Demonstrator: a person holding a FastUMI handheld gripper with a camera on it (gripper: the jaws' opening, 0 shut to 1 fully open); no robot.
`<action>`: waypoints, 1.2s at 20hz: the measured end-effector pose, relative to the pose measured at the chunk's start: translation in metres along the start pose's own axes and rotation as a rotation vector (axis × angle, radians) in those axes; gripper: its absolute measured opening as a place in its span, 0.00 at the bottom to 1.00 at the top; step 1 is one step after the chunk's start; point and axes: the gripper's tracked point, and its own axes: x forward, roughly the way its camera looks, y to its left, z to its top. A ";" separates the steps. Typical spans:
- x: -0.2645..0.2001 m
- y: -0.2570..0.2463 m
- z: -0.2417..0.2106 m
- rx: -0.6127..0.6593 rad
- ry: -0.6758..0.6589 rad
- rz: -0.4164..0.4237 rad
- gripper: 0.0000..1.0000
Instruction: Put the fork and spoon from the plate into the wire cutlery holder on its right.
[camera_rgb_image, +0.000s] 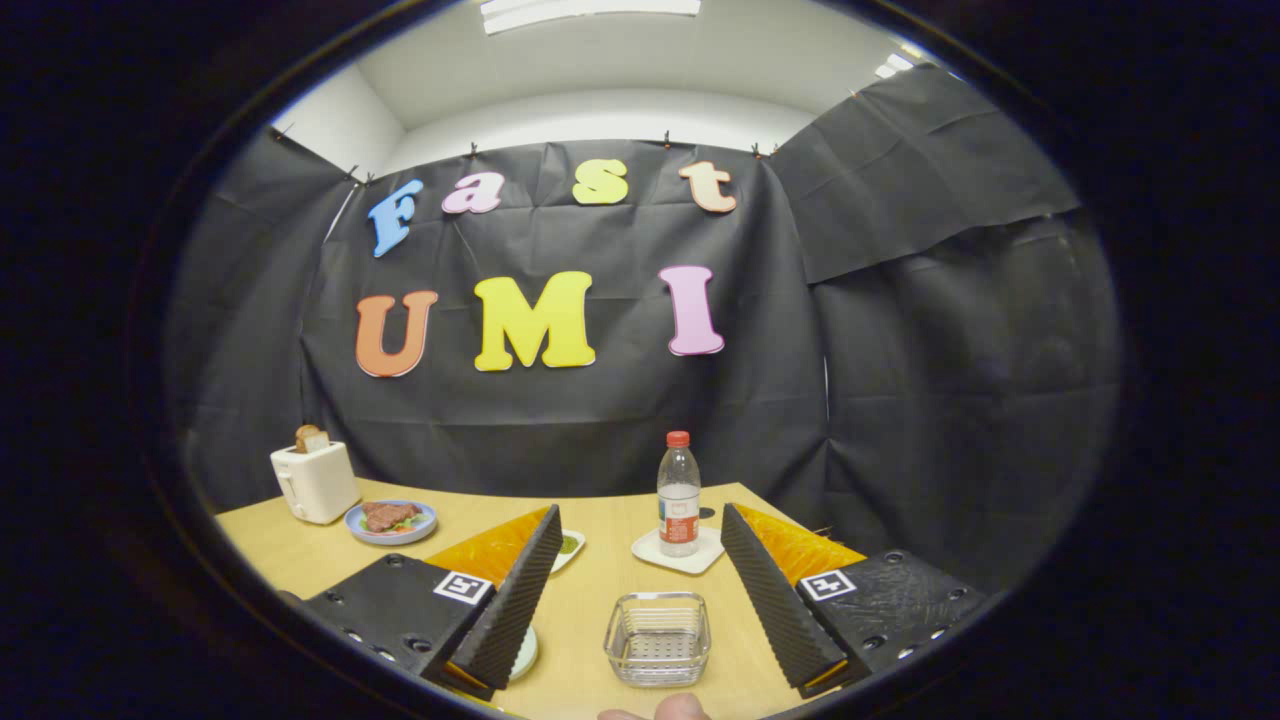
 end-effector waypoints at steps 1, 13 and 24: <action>-0.001 0.005 -0.001 0.000 0.001 0.005 0.96; -0.012 0.037 0.007 -0.012 0.012 0.060 0.96; -0.013 0.075 -0.009 -0.030 0.238 0.110 0.96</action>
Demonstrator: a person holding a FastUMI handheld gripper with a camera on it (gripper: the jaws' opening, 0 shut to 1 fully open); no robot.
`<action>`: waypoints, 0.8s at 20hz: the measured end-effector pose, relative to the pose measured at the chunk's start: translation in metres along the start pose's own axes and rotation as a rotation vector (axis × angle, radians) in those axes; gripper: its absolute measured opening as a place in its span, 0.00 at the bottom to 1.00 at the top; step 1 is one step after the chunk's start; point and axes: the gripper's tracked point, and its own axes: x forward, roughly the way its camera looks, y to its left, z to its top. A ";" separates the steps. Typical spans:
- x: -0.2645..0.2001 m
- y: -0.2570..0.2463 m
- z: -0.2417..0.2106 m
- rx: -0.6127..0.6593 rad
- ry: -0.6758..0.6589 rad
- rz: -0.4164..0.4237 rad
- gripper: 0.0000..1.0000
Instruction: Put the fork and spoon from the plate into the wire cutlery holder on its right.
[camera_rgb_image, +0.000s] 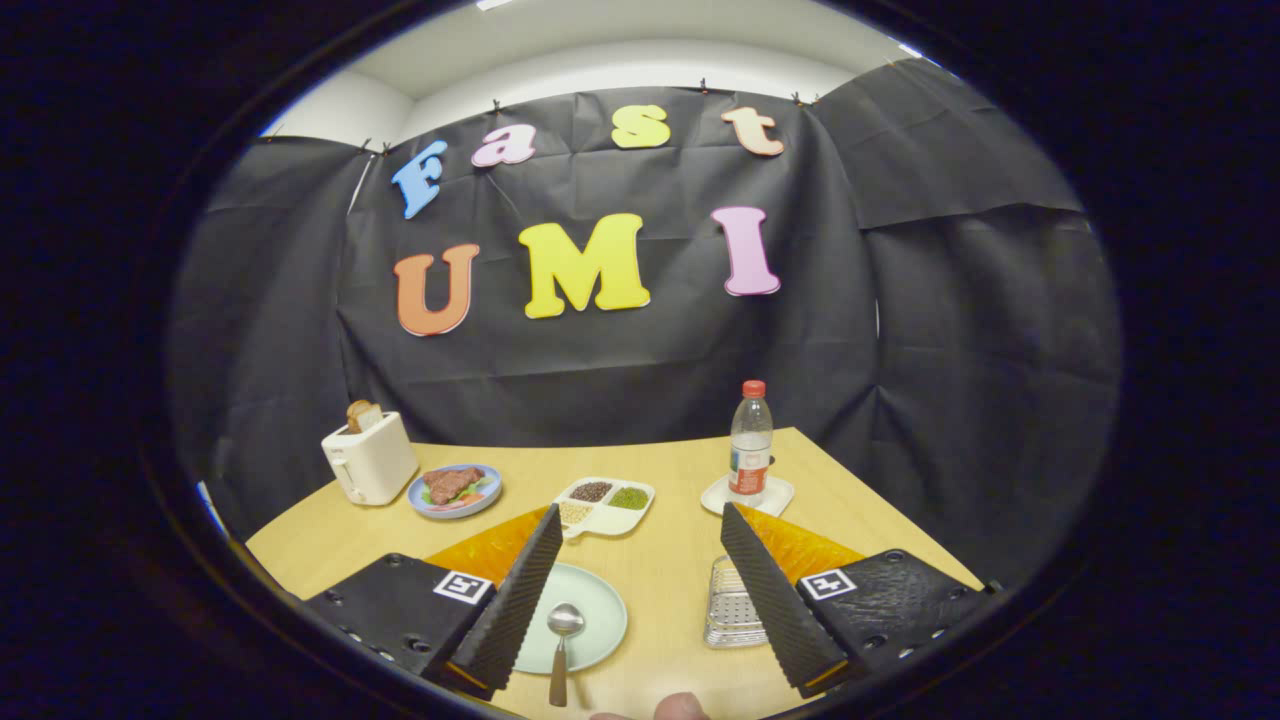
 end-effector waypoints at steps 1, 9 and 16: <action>0.000 0.005 -0.004 -0.002 0.015 0.015 0.96; -0.004 0.044 -0.046 -0.046 0.245 0.125 0.96; -0.014 0.045 -0.111 -0.042 0.561 0.124 0.96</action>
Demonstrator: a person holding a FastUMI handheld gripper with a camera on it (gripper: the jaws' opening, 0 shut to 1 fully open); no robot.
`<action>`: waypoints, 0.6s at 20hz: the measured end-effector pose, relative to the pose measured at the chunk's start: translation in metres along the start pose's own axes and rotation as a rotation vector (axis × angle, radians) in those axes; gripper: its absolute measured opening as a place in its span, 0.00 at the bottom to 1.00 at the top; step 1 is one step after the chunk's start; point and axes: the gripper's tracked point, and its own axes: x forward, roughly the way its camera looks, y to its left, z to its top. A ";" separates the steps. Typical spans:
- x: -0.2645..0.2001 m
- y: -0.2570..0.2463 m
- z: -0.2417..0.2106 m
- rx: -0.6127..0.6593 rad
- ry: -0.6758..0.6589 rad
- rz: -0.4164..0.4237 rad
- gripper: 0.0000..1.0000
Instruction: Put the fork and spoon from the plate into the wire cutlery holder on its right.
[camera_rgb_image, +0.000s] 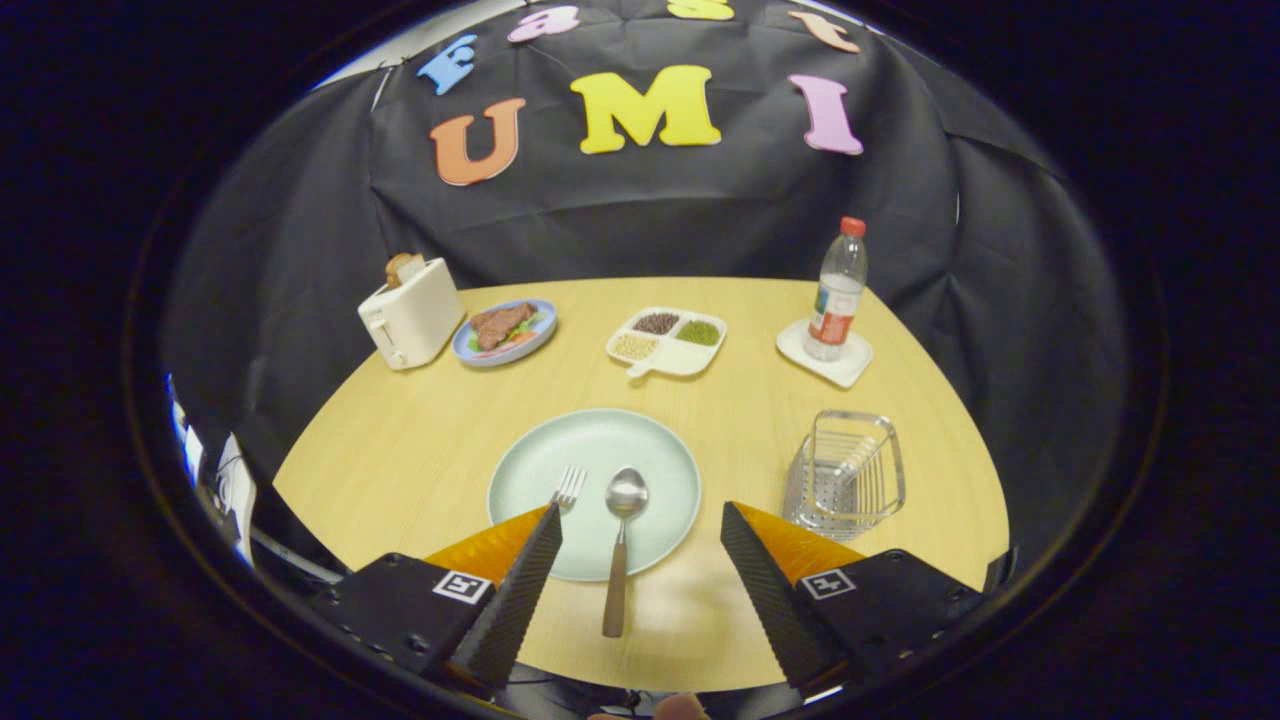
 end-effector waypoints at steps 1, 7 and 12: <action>0.003 0.001 -0.005 0.005 0.028 -0.004 0.96; 0.021 0.009 -0.052 -0.003 0.178 -0.020 0.88; 0.032 0.010 -0.068 -0.008 0.235 -0.040 0.77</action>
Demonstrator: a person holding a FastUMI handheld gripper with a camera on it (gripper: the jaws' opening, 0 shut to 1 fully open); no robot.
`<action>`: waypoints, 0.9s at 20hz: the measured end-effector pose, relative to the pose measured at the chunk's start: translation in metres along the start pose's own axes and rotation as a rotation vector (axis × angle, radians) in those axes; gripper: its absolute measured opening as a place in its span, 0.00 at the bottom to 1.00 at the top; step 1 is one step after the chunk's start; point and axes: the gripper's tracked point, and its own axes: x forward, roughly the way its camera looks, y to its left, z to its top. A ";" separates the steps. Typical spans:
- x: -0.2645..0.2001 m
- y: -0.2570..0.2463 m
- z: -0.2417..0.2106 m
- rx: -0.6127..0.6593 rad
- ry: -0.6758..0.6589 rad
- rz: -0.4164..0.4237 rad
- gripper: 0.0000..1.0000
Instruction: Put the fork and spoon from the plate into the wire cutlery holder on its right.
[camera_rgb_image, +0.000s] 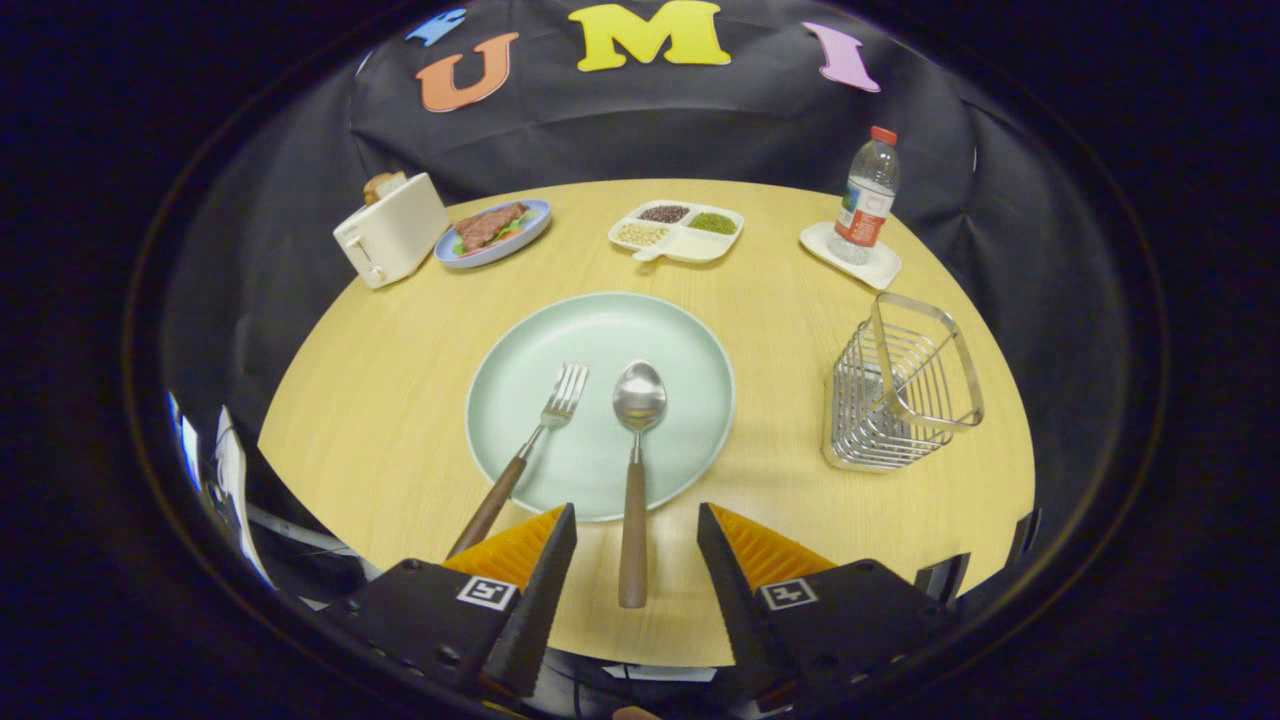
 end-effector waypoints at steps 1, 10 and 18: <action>0.003 -0.001 -0.003 0.011 0.017 -0.005 0.68; 0.010 0.002 -0.017 0.113 0.127 0.023 0.21; -0.009 -0.002 0.007 0.228 0.065 0.104 0.01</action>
